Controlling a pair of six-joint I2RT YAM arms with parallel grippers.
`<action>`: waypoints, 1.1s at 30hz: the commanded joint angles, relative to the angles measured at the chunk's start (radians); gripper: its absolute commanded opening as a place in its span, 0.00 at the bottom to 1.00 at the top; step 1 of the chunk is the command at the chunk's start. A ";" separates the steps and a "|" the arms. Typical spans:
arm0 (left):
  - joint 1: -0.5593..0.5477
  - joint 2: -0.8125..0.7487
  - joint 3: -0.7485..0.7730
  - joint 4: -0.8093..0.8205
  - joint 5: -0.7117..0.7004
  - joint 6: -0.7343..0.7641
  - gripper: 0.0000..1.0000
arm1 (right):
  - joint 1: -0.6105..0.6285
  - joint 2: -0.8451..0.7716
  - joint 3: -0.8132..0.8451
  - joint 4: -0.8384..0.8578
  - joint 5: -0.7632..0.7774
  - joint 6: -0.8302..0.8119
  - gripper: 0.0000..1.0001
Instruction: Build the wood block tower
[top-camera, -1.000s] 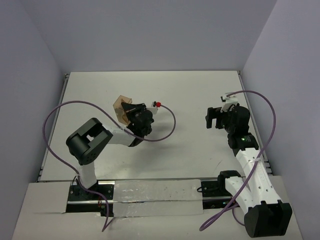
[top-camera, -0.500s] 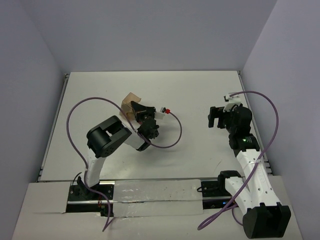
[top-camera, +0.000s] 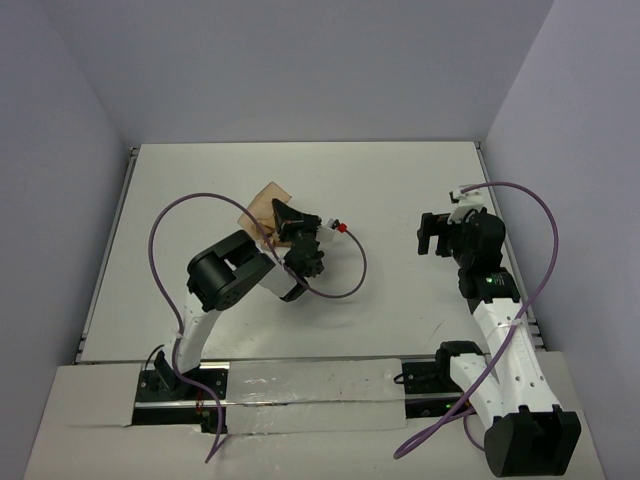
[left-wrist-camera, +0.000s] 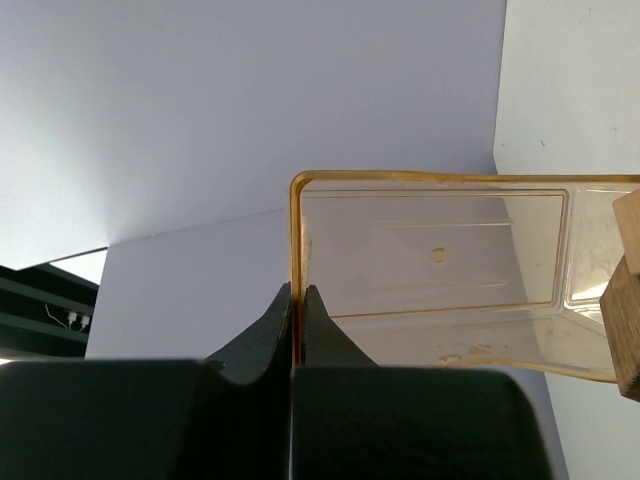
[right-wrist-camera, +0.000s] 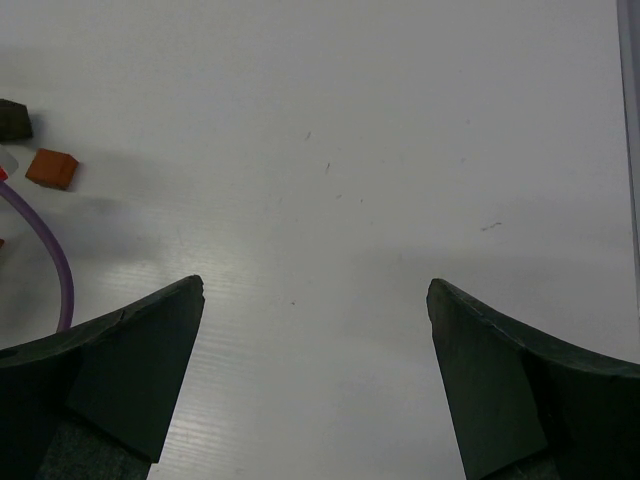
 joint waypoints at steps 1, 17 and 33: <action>-0.001 0.065 0.001 0.394 -0.019 0.013 0.00 | -0.005 -0.005 0.055 0.021 0.004 0.005 1.00; 0.003 0.031 -0.026 0.444 0.001 0.084 0.00 | -0.005 -0.003 0.053 0.020 -0.002 0.003 1.00; 0.159 -0.093 -0.008 0.441 0.044 0.120 0.00 | -0.006 0.000 0.053 0.017 -0.007 0.002 1.00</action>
